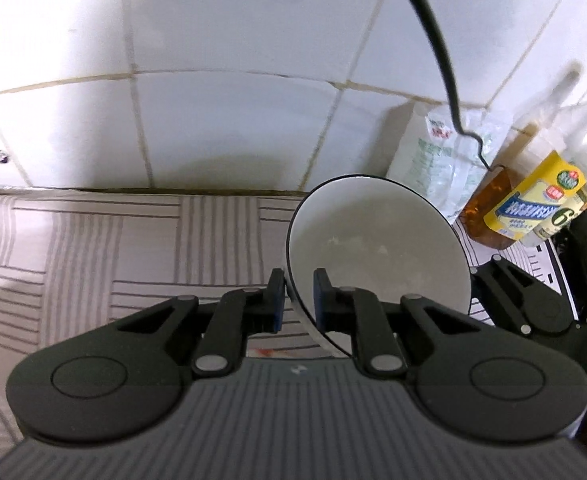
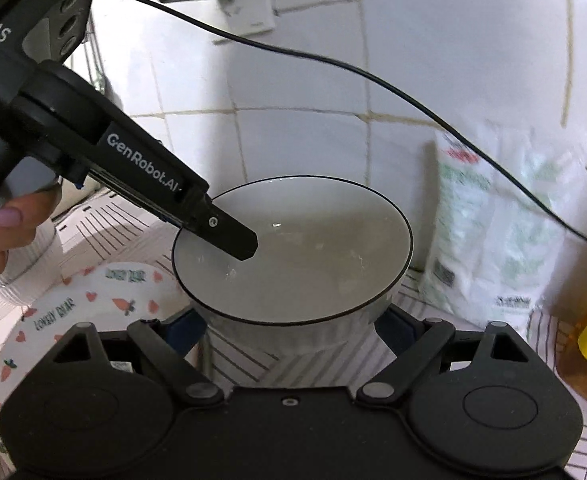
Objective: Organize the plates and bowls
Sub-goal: 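Carry the third bowl onto the two-bowl stack and open the left tool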
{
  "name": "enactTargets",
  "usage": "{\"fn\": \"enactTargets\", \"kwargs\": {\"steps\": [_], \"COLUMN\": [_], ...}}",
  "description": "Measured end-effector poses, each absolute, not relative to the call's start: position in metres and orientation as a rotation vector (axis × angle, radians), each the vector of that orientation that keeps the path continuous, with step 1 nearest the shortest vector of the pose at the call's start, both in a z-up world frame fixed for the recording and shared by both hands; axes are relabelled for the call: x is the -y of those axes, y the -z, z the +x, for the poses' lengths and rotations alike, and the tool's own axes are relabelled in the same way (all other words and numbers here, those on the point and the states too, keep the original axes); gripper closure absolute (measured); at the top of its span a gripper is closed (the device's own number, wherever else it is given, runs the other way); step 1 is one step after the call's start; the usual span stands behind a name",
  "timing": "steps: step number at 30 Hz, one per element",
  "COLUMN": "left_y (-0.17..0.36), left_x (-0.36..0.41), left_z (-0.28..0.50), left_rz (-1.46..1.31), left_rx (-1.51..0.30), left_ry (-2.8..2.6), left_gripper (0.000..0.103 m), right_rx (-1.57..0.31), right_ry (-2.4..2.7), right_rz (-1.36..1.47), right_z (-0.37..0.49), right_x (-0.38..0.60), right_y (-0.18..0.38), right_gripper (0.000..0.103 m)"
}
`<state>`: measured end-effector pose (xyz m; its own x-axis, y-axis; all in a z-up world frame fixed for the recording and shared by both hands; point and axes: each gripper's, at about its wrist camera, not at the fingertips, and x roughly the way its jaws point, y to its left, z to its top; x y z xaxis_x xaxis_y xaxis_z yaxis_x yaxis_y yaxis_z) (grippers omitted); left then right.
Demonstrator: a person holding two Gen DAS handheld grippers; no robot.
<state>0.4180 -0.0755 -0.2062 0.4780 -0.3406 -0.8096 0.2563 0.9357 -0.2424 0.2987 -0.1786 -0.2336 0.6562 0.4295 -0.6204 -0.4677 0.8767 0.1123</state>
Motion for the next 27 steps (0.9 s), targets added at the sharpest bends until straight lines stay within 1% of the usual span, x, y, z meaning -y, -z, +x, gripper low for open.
{"fn": "enactTargets", "kwargs": {"steps": [11,15,22,27], "left_y": [0.157,0.138,0.114,0.11], "left_x": [0.018,-0.005,-0.067,-0.107], "left_z": [0.375,0.361,0.334,0.318], "left_rz": [-0.046,0.016,-0.056,-0.106], "left_rx": [-0.938,-0.925,-0.933,-0.964], "left_ry": [0.243,0.215,0.133,0.055], "left_gripper": [0.09,0.089,0.089,0.089], "right_rx": [-0.623,-0.572,-0.516,-0.501], "right_ry": [-0.623,-0.677,-0.816,-0.901], "right_rz": [-0.095,-0.137,-0.173,-0.169], "right_z": [0.282,0.276,0.269,0.264], "right_x": [0.121,0.098,0.056,0.023], "right_y": [0.2,0.185,0.161,0.155], "right_gripper": [0.01,0.01,0.01,0.01]}}
